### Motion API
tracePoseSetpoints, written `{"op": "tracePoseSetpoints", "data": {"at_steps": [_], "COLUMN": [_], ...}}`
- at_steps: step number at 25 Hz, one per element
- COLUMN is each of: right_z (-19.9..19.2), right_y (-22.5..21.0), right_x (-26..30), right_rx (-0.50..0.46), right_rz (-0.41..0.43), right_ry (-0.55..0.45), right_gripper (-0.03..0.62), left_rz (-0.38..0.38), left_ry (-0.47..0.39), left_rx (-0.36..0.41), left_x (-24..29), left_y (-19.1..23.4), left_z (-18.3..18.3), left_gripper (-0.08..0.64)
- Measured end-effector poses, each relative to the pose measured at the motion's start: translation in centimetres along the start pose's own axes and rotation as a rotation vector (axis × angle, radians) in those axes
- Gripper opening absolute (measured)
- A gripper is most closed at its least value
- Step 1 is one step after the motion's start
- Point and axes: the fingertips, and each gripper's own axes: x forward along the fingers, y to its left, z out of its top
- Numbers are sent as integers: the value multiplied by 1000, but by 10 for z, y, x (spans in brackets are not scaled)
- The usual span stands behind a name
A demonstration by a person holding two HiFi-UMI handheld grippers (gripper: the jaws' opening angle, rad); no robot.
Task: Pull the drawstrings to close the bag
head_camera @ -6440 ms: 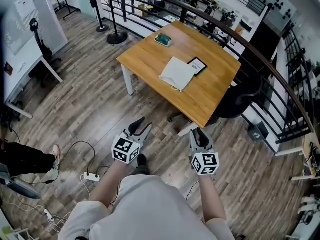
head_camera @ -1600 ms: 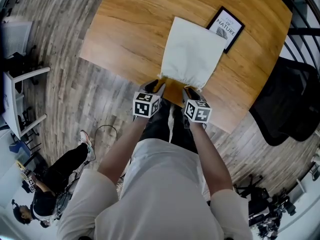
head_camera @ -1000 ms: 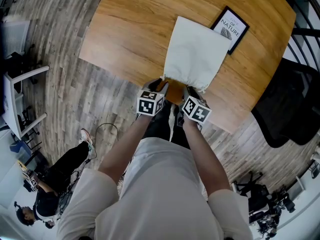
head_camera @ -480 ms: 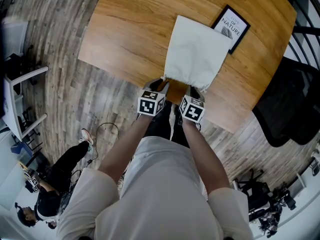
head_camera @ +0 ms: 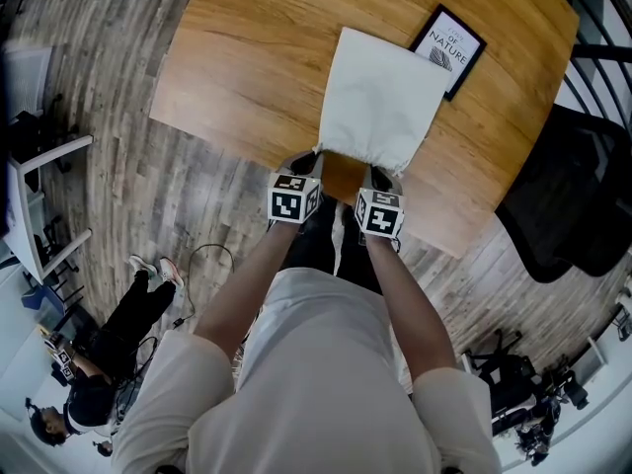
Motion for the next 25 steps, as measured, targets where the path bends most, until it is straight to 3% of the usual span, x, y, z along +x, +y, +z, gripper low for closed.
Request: {"op": "tracePoseSetpoints", "data": {"at_steps": [4, 13, 25], "right_z": [-3, 3, 60], "right_y": [-3, -38, -77], "right_x": [-2, -37, -103], "right_rx": [-20, -51, -252], "right_rz": [41, 23, -44], "right_ry": [16, -32, -173], "right_gripper": [9, 8, 8], "left_rz": [-30, -28, -25], "left_ry": [-26, -72, -144], "left_rx": [-11, 50, 176], "left_x": [-5, -33, -83], "left_y": [-3, -8, -35], "left_z": [5, 32, 85], "left_gripper": [0, -2, -2]}}
